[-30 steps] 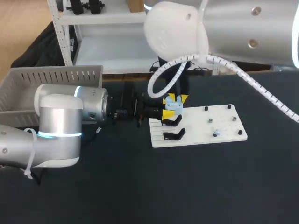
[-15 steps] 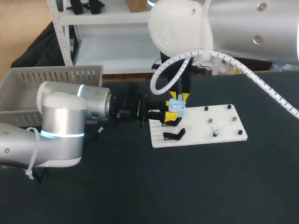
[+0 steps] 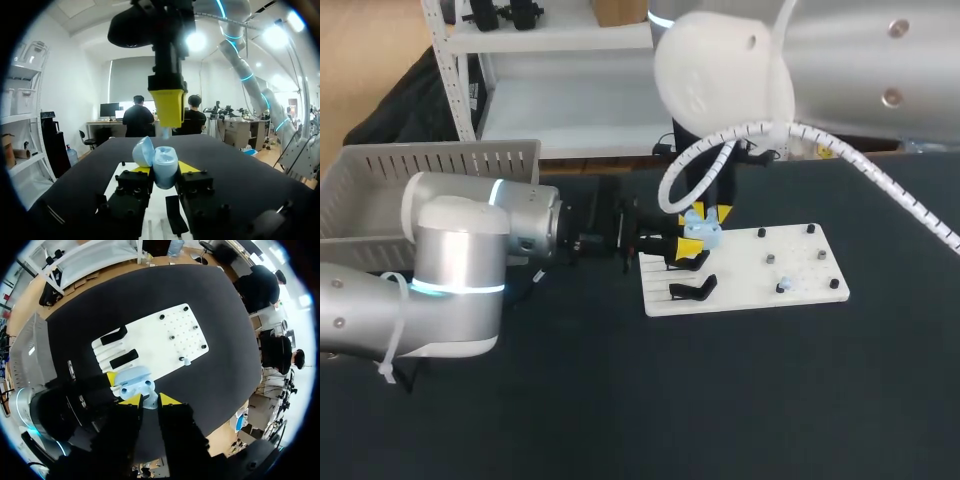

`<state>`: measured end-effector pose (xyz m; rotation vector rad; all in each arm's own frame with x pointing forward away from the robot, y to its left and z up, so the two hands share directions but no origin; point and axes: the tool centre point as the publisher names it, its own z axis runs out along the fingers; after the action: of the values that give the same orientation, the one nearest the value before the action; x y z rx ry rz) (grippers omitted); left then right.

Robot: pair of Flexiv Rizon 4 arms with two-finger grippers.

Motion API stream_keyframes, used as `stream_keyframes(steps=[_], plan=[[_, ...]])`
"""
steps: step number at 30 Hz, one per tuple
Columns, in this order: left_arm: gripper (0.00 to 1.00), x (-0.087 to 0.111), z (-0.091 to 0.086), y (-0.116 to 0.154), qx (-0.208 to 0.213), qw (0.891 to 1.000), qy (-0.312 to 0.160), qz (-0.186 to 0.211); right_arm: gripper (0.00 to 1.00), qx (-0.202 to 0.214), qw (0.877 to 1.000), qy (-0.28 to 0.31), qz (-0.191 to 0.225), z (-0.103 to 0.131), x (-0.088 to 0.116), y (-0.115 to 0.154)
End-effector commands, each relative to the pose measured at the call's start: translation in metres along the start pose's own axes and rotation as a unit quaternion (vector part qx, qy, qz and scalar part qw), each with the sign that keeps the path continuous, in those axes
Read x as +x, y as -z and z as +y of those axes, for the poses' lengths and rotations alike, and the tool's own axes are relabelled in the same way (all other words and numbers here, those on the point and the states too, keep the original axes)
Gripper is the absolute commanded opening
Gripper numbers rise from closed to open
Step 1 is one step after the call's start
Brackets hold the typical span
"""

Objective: Pick up each earbud case from the left stands, insert the matching earbuds, close the lid, and place the case in the box.

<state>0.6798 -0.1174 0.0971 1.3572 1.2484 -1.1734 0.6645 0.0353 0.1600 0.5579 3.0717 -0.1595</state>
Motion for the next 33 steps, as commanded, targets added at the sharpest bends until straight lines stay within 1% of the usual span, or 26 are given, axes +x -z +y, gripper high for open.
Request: stream_keyframes(steps=[1,12,33], plan=[[0.00,0.0001,0.0003,-0.0008,-0.001,1.000,0.000,0.001,0.00,-0.002,1.000,0.001,-0.003,-0.0024,-0.0008,-0.0040],[0.00,0.0001,0.0003,-0.0008,-0.001,1.000,0.000,0.001,0.00,-0.006,1.000,0.008,-0.005,0.0005,-0.0026,-0.0062],[0.00,0.0001,0.0003,-0.0008,-0.001,1.000,0.000,0.001,0.00,0.000,1.000,0.008,0.005,0.0023,-0.0020,-0.0124]])
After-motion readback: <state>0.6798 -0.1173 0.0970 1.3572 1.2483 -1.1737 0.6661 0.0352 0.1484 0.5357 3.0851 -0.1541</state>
